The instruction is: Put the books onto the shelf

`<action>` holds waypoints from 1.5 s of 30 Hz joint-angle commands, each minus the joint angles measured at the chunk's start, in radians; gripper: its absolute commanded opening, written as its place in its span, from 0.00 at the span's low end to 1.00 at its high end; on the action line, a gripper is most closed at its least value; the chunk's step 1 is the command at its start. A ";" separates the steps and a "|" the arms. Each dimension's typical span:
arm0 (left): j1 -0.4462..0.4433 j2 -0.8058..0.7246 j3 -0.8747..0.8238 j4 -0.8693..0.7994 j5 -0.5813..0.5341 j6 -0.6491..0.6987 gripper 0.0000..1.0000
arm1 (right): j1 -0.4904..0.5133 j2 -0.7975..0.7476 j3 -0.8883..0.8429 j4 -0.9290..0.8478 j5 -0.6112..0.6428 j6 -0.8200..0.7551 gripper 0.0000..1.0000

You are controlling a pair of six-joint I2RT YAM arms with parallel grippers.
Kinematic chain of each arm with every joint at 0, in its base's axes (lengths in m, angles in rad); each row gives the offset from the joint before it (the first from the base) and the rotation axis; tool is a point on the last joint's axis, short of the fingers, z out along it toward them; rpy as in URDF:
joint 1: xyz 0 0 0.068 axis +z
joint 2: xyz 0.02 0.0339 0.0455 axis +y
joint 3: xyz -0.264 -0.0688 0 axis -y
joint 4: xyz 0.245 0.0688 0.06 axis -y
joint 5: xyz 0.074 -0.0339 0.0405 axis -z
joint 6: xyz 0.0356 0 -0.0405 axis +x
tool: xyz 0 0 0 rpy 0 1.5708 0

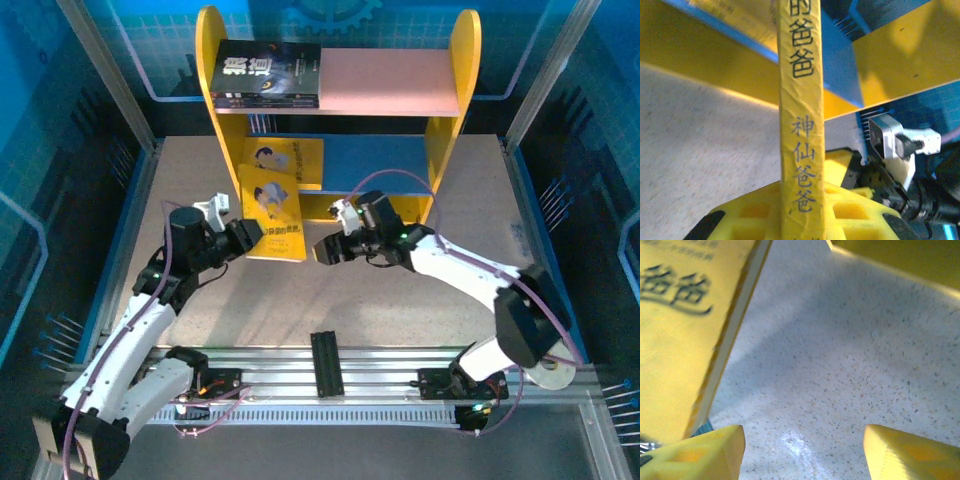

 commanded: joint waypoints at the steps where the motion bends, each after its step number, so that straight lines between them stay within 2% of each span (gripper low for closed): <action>1: -0.003 0.040 0.039 0.192 -0.033 -0.085 0.00 | -0.023 -0.101 -0.042 0.038 -0.005 0.061 0.67; 7: -0.004 0.190 0.037 0.493 -0.102 -0.221 0.00 | -0.025 -0.197 -0.103 0.201 -0.025 0.220 0.74; 11: -0.013 0.288 0.039 0.673 -0.155 -0.280 0.00 | -0.025 -0.218 -0.145 0.309 -0.008 0.320 0.83; 15: -0.065 0.314 0.045 0.734 -0.285 -0.250 0.00 | -0.025 -0.226 -0.197 0.420 0.029 0.423 0.93; 21: -0.179 0.315 0.014 0.818 -0.488 -0.184 0.00 | -0.028 -0.180 -0.221 0.623 0.092 0.566 1.00; 23: -0.224 0.316 -0.019 0.875 -0.565 -0.174 0.00 | -0.035 -0.149 -0.216 0.689 0.095 0.617 1.00; 26: -0.254 0.340 -0.061 0.984 -0.609 -0.190 0.00 | -0.046 -0.104 -0.199 0.764 0.077 0.680 1.00; 29: -0.267 0.393 -0.086 1.118 -0.599 -0.216 0.00 | -0.049 -0.079 -0.189 0.807 0.076 0.713 1.00; 33: -0.299 0.448 -0.085 1.205 -0.607 -0.216 0.00 | -0.051 -0.054 -0.188 0.845 0.092 0.744 0.99; 41: -0.357 0.552 -0.097 1.426 -0.636 -0.183 0.00 | -0.055 -0.004 -0.215 0.930 0.112 0.799 0.91; 45: -0.362 0.592 -0.091 1.466 -0.635 -0.205 0.00 | -0.059 0.027 -0.215 0.967 0.109 0.819 0.87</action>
